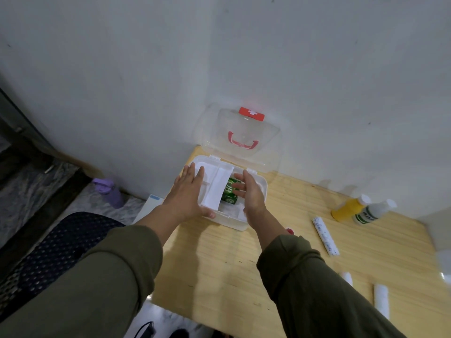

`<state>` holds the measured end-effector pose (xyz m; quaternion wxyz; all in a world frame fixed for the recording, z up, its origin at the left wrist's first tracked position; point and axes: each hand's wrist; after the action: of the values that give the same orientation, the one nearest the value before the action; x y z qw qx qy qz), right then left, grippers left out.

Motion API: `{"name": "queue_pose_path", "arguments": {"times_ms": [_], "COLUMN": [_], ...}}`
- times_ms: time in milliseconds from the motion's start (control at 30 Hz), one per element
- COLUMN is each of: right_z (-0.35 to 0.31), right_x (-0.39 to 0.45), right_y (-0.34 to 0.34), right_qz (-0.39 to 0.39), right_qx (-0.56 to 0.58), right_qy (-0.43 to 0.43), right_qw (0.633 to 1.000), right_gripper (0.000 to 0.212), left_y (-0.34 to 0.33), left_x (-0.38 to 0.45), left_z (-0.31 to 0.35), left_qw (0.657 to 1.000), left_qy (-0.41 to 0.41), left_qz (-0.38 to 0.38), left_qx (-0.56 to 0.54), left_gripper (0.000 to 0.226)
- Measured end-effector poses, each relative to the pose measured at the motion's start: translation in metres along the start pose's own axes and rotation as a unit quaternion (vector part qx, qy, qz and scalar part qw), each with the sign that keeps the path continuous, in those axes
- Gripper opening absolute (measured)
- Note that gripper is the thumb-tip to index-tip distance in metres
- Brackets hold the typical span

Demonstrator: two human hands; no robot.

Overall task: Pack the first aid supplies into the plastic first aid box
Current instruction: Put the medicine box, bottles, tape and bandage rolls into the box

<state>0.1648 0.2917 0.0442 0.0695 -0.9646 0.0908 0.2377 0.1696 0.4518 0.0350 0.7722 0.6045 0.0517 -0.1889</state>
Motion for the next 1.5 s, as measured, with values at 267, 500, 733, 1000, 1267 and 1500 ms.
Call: {"name": "queue_pose_path", "arguments": {"times_ms": [267, 500, 733, 1000, 1267, 1500], "right_z": [0.006, 0.004, -0.021, -0.05, -0.074, -0.077], "right_x": [-0.013, -0.014, -0.04, -0.079, -0.094, -0.073], "right_y": [-0.014, -0.012, 0.02, 0.099, 0.194, 0.268], "right_qz": [-0.002, -0.016, 0.058, 0.161, 0.242, 0.223], "right_qx": [-0.122, -0.148, -0.286, -0.433, -0.421, -0.425], "right_qy": [0.084, 0.128, 0.191, 0.168, 0.161, 0.163], "right_qw": [0.989, 0.981, 0.937, 0.871, 0.859, 0.862], "right_gripper": [0.05, 0.042, 0.042, 0.055, 0.062, 0.064], "left_y": [0.001, 0.002, 0.026, 0.053, 0.048, 0.022], "left_x": [-0.001, -0.001, -0.004, -0.004, 0.011, 0.027], "left_z": [-0.007, -0.009, 0.018, 0.101, 0.195, 0.264], "left_qw": [1.0, 1.0, 0.995, 0.981, 0.971, 0.975], "left_qy": [-0.016, -0.021, -0.075, -0.172, -0.224, -0.21], "left_qz": [0.004, 0.008, 0.054, 0.073, 0.067, 0.06], "left_qx": [-0.015, -0.022, -0.039, -0.057, -0.039, -0.043], "left_gripper": [0.122, 0.123, 0.117, 0.112, 0.111, 0.108]}}
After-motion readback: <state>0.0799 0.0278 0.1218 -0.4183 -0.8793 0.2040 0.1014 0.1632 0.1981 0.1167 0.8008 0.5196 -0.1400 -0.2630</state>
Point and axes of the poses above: each hand's wrist, its own x-axis towards the middle knuckle, its own y-axis out of the back of the hand, z = x × y, and after that the axes turned 8 degrees about x, right-handed
